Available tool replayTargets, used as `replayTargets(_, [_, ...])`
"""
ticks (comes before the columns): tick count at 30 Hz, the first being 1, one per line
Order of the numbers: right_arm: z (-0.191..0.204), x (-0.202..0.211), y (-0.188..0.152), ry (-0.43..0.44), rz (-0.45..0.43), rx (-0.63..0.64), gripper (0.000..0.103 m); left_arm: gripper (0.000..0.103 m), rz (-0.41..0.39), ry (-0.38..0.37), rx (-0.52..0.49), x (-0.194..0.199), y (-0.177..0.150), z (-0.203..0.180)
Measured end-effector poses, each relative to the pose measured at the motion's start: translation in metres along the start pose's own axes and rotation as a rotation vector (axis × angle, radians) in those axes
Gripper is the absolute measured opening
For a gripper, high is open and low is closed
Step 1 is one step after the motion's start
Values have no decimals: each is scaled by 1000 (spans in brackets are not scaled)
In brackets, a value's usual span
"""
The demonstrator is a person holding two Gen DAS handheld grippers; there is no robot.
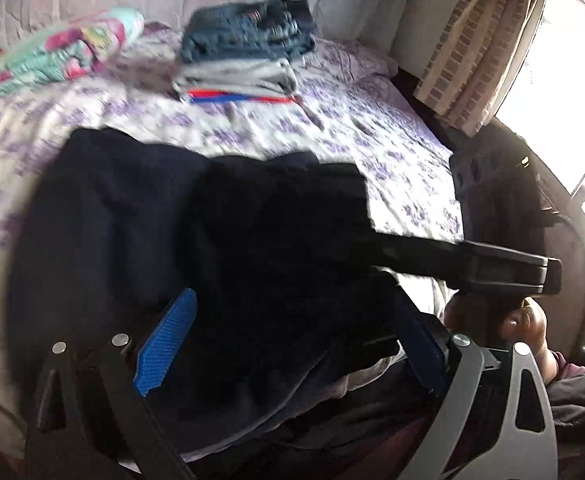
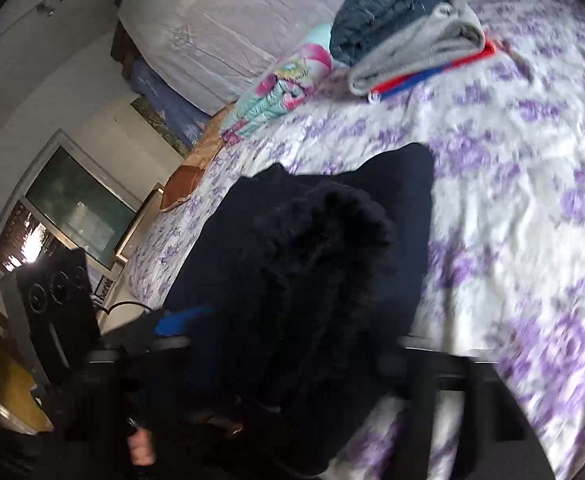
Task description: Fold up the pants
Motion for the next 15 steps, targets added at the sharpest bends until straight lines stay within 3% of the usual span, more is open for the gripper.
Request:
replayTargets(1, [3,3,2,48,1,-2,27,83,5,-32,-14,-5,2,-7])
replayTargets(2, [11,10,3,81,-12,33,25,83,4,-45,-39,-6,4,-15])
replayTargets(5, [53,38,-8,39,-100,225,25,83,-45,-34,-125,-2,16,-39])
replayTargets(9, [50,50,-3,-84,-166,236,25,84,-54,-112,-95,-11,26,-41])
replayTargets(12, [-5,19,1,-181,-56,72,41,84,54,-148,30,-48,14,-12])
replayTargets(13, [-17,17,1,-174,-49,32,53,83,55,-163,51,-49,13,-9])
replayTargets(15, [-20,30,1,-140,-89,7,56,85,44,-167,47,-35,14,-10])
Point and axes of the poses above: each gripper's, at about its wrist camera, not at the fingertips, and x roughly against the way its jaws point, z to its left, y to its top, the point moved 3 cm from there along -x, roughly the way its jaws point, and after that the axes turned 12 degrees about -x, right-handed, at the moved point
